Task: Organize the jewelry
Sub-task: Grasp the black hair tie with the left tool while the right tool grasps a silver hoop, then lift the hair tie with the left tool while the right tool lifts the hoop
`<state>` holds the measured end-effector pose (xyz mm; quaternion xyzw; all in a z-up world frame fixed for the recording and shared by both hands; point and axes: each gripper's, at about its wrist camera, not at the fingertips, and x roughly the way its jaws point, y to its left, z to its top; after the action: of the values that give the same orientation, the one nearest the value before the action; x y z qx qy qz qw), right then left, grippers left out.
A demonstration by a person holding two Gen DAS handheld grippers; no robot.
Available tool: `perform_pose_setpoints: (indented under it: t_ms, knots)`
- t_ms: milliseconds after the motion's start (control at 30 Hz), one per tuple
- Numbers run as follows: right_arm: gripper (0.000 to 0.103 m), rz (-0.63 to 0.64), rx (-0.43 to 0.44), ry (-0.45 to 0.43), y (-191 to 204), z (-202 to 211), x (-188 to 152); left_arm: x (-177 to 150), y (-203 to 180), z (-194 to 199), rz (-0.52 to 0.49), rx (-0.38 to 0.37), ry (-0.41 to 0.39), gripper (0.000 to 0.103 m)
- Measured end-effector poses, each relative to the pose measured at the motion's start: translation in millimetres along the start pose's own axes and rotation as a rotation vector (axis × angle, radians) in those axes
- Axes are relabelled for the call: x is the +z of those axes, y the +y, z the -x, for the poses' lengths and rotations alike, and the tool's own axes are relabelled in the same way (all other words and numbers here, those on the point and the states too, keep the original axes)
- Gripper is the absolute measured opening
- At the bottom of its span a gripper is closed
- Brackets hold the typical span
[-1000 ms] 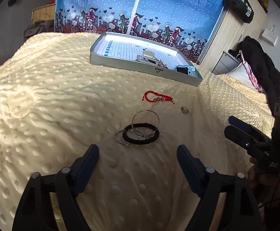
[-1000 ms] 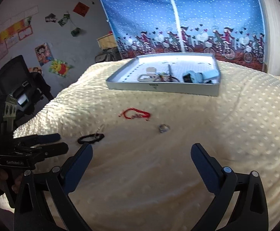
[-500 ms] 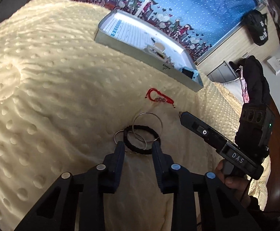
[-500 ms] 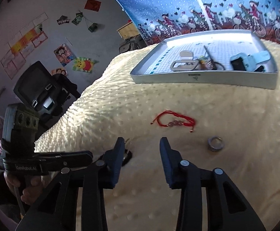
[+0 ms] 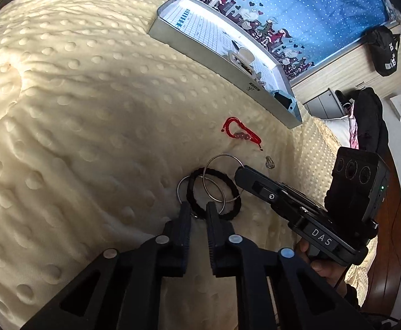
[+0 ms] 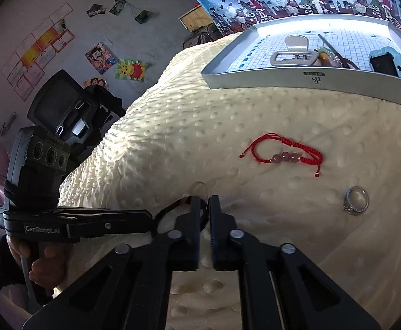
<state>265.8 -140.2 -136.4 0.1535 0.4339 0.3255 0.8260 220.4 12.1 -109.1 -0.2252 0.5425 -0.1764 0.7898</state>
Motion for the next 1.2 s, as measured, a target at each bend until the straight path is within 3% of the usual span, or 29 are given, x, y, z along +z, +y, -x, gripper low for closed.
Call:
perform_pose_setpoints:
  t_ms: [367,567,833,1000,1200]
  knots:
    - [0.002,0.089,0.034,-0.172,17,38,6,1,-5,-7,-0.028,0.009,0.005,0.008]
    - [0.002,0.11,0.069,-0.214,20,51,9,2,-12,-11,-0.055,0.009,-0.005,0.004]
    - [0.002,0.104,0.031,-0.329,12,92,19,3,-11,-11,-0.053,0.064,-0.011,0.004]
    - [0.002,0.07,-0.027,-0.318,-6,97,22,3,-4,-6,-0.017,0.111,-0.044,0.004]
    - [0.002,0.028,-0.074,-0.25,-21,81,18,16,5,-16,0.036,0.101,-0.027,0.005]
